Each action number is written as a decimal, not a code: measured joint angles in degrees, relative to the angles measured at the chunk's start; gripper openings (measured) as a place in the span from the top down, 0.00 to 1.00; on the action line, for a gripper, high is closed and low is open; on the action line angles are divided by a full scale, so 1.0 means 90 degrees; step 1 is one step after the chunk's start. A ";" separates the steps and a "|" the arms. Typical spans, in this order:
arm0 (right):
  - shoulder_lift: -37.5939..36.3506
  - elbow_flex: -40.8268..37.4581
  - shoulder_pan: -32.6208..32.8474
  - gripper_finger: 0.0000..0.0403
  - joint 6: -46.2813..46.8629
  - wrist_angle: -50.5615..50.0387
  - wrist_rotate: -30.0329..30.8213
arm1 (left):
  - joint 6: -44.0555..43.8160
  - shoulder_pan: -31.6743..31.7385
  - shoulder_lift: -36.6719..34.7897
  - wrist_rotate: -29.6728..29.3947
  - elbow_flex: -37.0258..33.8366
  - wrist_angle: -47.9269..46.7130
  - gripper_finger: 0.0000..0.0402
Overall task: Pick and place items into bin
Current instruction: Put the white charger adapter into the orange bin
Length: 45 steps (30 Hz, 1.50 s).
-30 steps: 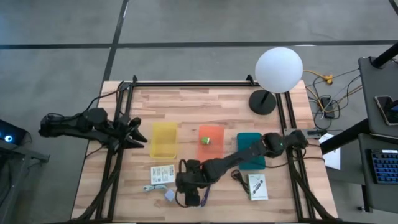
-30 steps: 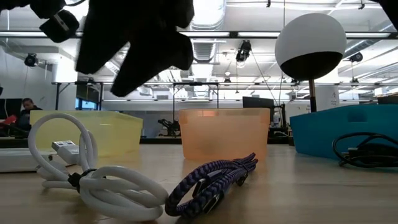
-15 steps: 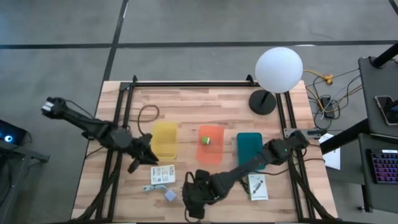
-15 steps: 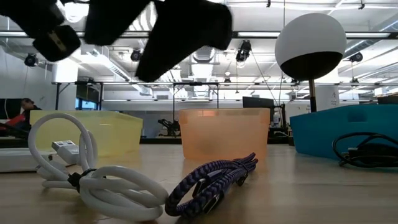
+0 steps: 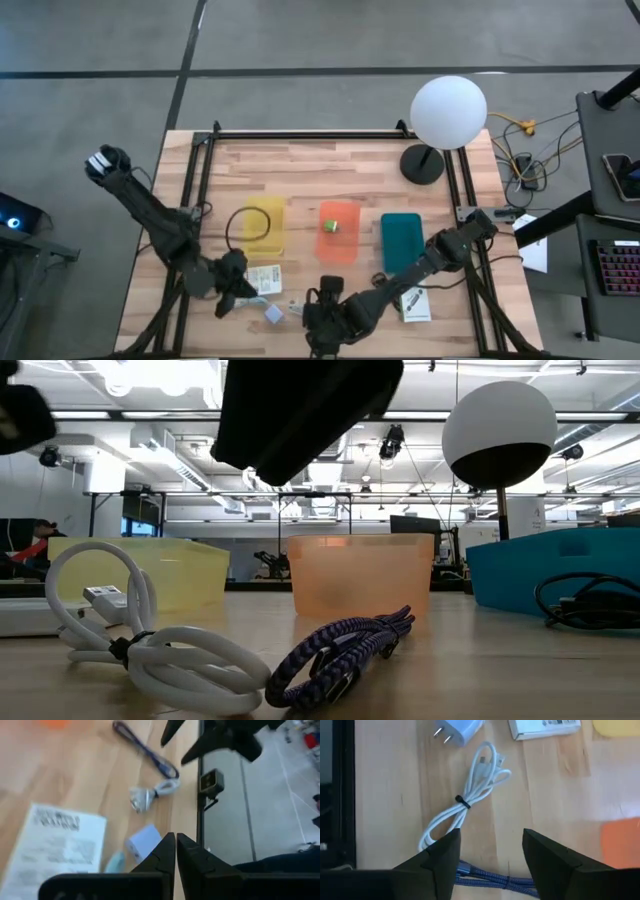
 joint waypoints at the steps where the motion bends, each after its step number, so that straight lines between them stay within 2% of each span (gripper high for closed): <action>1: 0.0000 -0.0011 -0.0014 0.55 -0.0095 0.0018 0.0000 | -0.0193 -0.0129 0.0194 -0.0059 0.0073 -0.0008 1.00; 5: 0.0000 -0.0109 -0.0220 0.66 -0.0452 0.0660 -0.0218 | -0.0971 -0.0622 0.0962 -0.0321 0.0337 -0.0010 1.00; 10: 0.0074 -0.0254 -0.0523 0.80 -0.0981 0.2232 -0.1186 | -0.2148 -0.1106 0.1929 -0.0868 0.0597 -0.0004 1.00; 14: 0.0209 -0.0263 -0.0600 0.90 -0.1304 0.2392 -0.1275 | -0.2902 -0.1215 0.2615 -0.0967 0.0763 0.0065 1.00; 18: 0.0330 -0.0267 -0.0680 0.95 -0.1552 0.2437 -0.1499 | -0.3330 -0.1213 0.3126 -0.0876 0.0966 0.0092 1.00; 30: 0.0355 -0.0350 -0.1090 0.90 -0.1891 0.2617 -0.1687 | -0.3500 -0.1029 0.3812 -0.0789 0.1068 0.0406 1.00; 37: 0.0352 -0.0546 -0.1136 0.87 -0.1605 0.3011 -0.1797 | -0.3486 -0.0784 0.3943 -0.0804 0.0974 0.0521 1.00; 45: 0.0352 -0.0971 -0.1139 0.83 -0.1509 0.2923 -0.1791 | -0.2720 -0.0374 0.4261 -0.0819 0.0924 0.1703 1.00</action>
